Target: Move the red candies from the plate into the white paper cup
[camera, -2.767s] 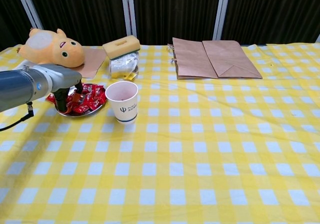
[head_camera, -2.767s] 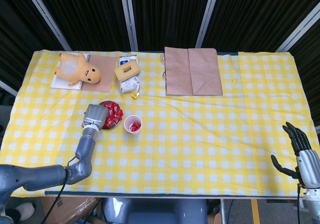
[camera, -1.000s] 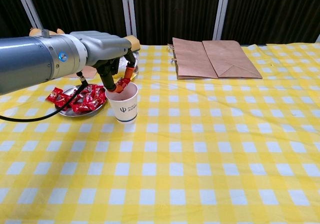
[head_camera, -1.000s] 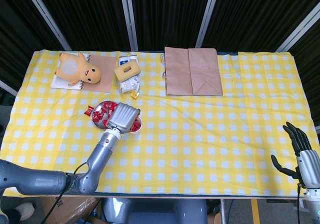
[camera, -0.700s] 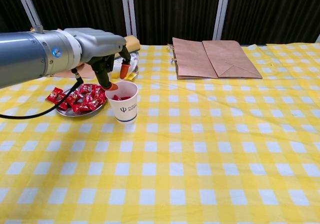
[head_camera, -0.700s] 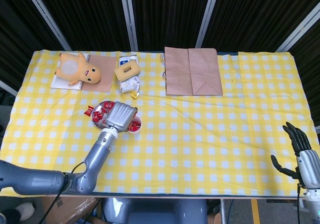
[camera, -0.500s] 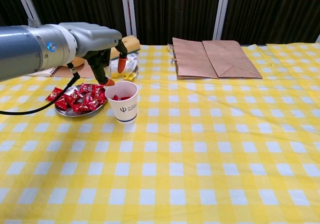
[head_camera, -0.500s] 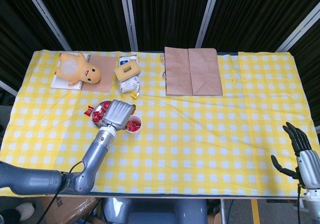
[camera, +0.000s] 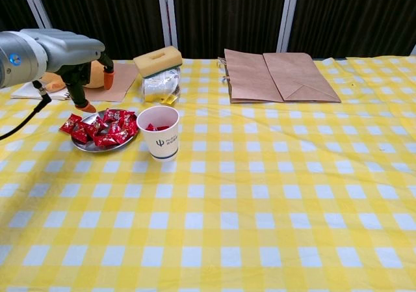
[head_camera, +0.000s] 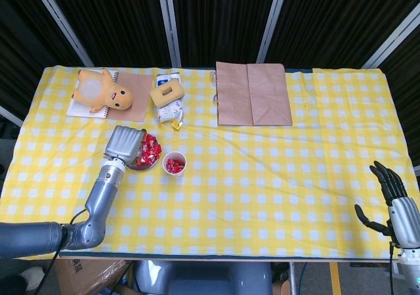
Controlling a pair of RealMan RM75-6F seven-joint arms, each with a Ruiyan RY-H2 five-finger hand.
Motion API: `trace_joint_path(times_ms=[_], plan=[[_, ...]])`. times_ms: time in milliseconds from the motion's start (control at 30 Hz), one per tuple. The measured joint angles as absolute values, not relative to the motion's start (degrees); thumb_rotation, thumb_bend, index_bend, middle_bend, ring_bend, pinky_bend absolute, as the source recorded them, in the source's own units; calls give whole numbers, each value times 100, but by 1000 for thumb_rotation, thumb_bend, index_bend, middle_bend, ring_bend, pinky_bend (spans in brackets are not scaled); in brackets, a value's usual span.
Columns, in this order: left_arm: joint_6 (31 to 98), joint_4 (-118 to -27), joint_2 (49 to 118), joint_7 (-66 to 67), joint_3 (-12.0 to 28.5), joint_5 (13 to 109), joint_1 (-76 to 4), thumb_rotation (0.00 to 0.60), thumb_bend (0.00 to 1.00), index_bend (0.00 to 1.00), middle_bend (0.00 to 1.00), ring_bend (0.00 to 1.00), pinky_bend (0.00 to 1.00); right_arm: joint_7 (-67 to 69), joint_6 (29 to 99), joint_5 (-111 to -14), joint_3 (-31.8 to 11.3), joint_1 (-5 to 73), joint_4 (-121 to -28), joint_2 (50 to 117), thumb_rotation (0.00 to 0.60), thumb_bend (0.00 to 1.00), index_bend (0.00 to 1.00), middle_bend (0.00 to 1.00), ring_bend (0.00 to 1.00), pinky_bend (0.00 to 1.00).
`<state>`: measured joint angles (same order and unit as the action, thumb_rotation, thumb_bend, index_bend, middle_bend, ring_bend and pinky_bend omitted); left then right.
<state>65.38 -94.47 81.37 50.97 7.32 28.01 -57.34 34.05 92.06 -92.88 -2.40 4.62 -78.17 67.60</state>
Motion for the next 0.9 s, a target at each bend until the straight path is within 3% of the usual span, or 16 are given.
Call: trace_joint_path(times_ms=[133, 333, 900], plan=[[6503, -9211, 8100, 5064, 667, 2684, -5636, 600, 121, 299, 968, 1000, 1000, 3402, 9187, -9273, -237, 464, -7821, 6760, 600, 424, 0, 0, 0, 0], [6276, -8601, 8129, 5006, 588, 2478, -5516, 600, 116, 246, 970, 1000, 1000, 3389, 9182, -9270, -236, 465, -7833, 6760, 600, 424, 0, 0, 0, 0], [5389, -6793, 8966, 5027, 580, 2145, -5509, 600, 244, 361, 973, 1000, 1000, 3417, 9117, -9204, -254, 476, -7845, 6762, 600, 424, 0, 0, 0, 0]])
